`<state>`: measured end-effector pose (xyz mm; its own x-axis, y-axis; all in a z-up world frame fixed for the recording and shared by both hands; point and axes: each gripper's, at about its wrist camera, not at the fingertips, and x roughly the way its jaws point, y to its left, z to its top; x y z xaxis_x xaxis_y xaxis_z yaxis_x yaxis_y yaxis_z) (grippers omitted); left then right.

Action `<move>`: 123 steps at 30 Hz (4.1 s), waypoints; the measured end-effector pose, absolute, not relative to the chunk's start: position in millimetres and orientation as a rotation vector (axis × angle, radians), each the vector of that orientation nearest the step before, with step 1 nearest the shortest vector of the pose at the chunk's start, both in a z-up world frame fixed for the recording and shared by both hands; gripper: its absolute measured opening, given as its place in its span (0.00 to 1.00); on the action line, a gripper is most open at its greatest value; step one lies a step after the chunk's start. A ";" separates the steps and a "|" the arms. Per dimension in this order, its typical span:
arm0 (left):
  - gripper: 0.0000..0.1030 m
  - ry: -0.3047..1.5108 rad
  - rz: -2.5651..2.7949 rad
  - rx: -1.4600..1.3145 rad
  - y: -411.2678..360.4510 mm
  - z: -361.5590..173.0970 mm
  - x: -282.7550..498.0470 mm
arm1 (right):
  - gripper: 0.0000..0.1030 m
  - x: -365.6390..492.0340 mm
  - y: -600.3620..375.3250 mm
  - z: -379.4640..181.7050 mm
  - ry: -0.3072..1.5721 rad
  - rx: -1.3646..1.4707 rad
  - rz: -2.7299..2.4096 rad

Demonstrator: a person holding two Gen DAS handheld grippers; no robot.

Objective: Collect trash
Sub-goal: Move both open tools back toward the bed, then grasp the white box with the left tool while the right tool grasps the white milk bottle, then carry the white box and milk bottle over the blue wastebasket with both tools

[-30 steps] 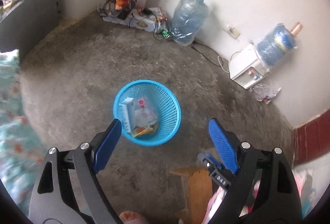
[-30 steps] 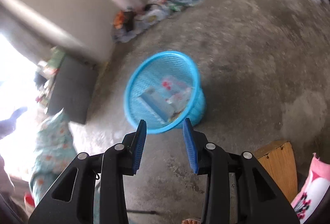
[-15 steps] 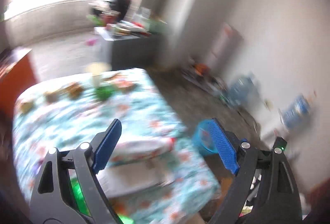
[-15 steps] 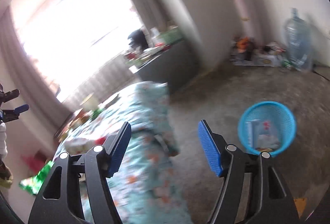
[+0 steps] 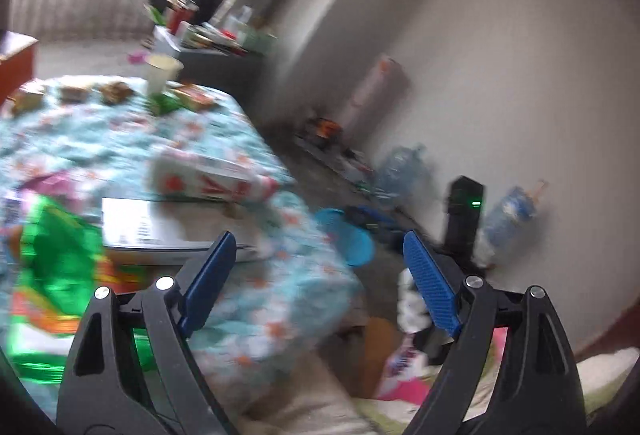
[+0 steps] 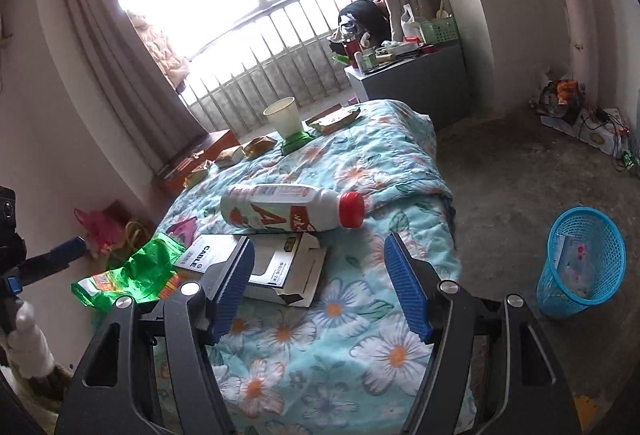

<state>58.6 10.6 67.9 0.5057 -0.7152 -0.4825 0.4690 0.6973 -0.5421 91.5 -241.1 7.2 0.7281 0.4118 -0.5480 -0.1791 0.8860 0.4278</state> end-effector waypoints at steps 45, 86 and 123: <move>0.67 1.028 -0.462 -0.835 72.3 -97.3 134.5 | 0.75 282.6 -103.6 -55.4 1.270 0.137 0.622; 0.25 0.959 -0.242 -0.080 -0.4 -38.4 126.4 | 0.59 173.9 -196.5 -70.4 1.187 0.509 0.379; 0.21 0.795 -0.397 0.077 -100.8 26.5 91.8 | 0.57 89.0 -333.8 6.5 0.731 0.799 0.321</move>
<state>91.8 -100.8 26.5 0.6307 -0.3180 -0.7079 0.3751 0.9235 -0.0806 89.0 -333.8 6.5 0.7134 0.5197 -0.4701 0.0052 0.6669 0.7451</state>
